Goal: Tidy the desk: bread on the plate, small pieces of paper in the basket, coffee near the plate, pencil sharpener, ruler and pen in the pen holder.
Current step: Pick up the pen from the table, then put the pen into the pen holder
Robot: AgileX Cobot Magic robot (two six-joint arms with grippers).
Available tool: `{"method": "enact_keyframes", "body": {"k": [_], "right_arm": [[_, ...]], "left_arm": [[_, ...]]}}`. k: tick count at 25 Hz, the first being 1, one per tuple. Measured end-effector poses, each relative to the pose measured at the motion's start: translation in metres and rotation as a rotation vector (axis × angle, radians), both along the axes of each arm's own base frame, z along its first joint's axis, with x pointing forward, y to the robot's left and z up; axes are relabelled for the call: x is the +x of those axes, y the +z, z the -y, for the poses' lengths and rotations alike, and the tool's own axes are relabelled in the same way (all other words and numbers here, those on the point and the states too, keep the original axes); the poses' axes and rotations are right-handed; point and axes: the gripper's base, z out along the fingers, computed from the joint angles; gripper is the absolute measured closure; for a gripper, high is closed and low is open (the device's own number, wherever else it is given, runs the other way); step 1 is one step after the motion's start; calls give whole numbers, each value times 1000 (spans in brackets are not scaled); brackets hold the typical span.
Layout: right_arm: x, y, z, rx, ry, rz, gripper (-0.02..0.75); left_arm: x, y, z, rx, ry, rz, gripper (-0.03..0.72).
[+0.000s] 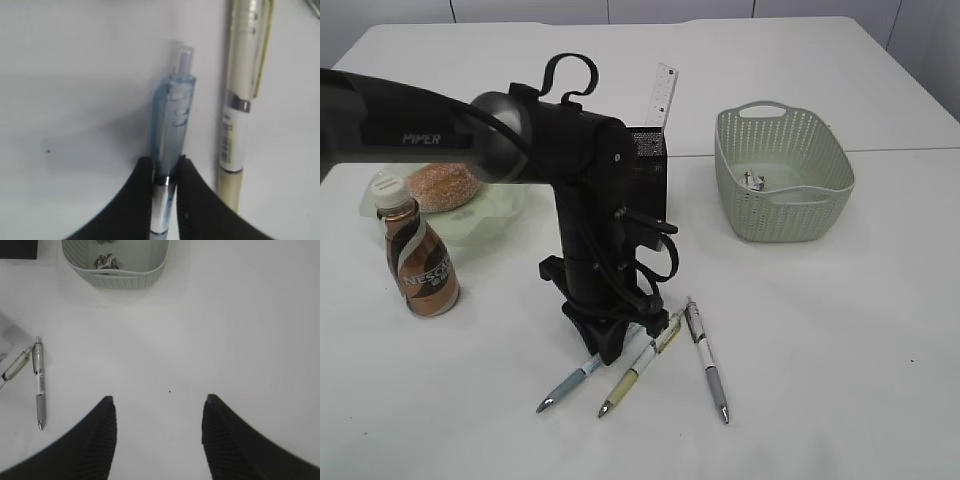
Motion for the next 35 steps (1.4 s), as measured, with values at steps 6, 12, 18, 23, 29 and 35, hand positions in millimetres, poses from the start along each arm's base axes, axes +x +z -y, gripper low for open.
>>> {"method": "enact_keyframes", "body": {"k": [6,12,18,23,29,35], "right_arm": [[0,0,0,-1,0,0,332],[0,0,0,-1,0,0,332],[0,0,0,-1,0,0,332],[0,0,1,-13,-2,2,332],[1,1,4,-43,-8,7,332],[1,1,6,-67,-13,12,332]], "left_arm": [[0,32,0,-56,4,64,612],[-11,58,-21,-147,46,194,615],[-35,76,-59,-295,117,436,615],[-55,77,-78,-412,149,627,615],[-52,81,-81,-560,181,867,615],[-38,112,-75,-740,210,1137,617]]}}
